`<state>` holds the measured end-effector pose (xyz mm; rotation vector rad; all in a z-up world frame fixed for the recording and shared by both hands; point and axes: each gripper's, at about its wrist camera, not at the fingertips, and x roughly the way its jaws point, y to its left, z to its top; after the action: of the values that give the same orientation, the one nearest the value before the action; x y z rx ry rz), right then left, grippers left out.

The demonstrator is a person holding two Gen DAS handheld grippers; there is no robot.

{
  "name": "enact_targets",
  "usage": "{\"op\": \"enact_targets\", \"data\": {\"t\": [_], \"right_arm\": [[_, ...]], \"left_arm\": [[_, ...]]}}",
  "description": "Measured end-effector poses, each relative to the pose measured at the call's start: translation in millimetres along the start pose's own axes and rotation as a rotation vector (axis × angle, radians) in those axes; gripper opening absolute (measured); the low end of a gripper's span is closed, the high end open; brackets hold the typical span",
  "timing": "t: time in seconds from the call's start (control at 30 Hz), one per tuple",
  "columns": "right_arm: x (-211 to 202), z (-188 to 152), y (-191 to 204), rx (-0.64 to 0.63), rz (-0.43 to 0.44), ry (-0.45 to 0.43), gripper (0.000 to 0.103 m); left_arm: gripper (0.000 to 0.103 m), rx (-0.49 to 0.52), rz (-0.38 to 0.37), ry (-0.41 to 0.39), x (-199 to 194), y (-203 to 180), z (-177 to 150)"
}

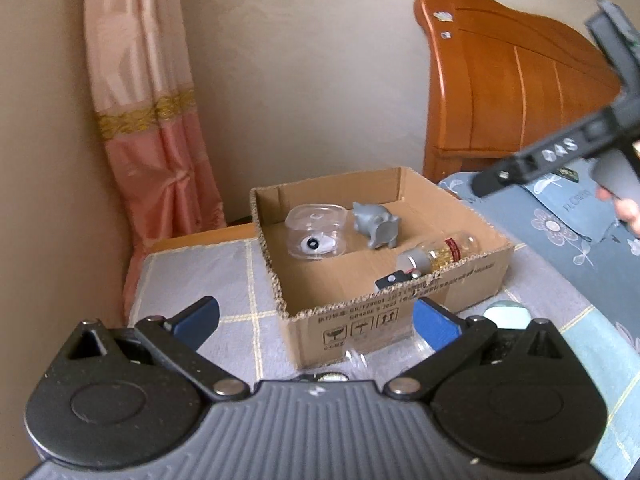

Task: Organize rigid objects
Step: 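Move the right tool to the mint-green case while the left tool approaches the tape dispenser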

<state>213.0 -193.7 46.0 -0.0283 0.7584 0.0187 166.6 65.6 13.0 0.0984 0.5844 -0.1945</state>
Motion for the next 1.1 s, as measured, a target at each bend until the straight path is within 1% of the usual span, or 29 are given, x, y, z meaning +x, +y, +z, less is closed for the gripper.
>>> {"op": "enact_targets", "data": {"t": [0.07,0.17,0.27,0.4,0.47,0.53,0.63,0.73,0.87,0.93,1.1], "right_arm": [[-5.4,-12.7,0.5,0.018,-0.014,0.003,0.103],[-9.1,-40.7,1.7,0.043,-0.07,0.014,0.103],[-4.5,-66.5,0.5,0.103,-0.118,0.049,0.103],[6.6,-97.8,-5.3,0.191,-0.184,0.097,0.103],[13.4,-109.0,-7.5,0.215,-0.186,0.116,0.103],[18.5,-117.3,-9.5,0.24,-0.164,0.135,0.103],[28.1,-118.4,-9.3,0.274,-0.157,0.14,0.103],[43.5,-113.3,-10.4,0.304,-0.152,0.143,0.103],[68.0,-108.6,-11.1,0.315,-0.183,0.149,0.103],[78.1,-108.8,-12.3,0.323,-0.193,0.165,0.103],[82.0,-115.0,-13.1,0.3,-0.21,0.163,0.103]], "left_arm": [[0.102,0.015,0.026,0.007,-2.8,-3.6,-6.1],[0.102,0.041,0.066,0.018,-4.2,-9.6,-14.8],[0.102,0.026,0.085,0.062,0.0,-12.0,-22.7],[0.102,-0.017,0.067,0.118,8.2,-10.4,-31.4],[0.102,-0.031,0.064,0.141,10.8,-9.9,-37.2],[0.102,-0.033,0.063,0.161,15.2,-9.5,-42.0],[0.102,-0.047,0.084,0.197,25.5,-7.9,-46.4],[0.102,-0.053,0.08,0.221,33.2,-6.7,-49.8],[0.102,-0.051,0.072,0.241,39.0,-6.9,-53.3],[0.102,-0.049,0.066,0.248,42.7,-7.2,-53.2],[0.102,-0.034,0.063,0.276,57.4,-8.8,-53.5]]}}
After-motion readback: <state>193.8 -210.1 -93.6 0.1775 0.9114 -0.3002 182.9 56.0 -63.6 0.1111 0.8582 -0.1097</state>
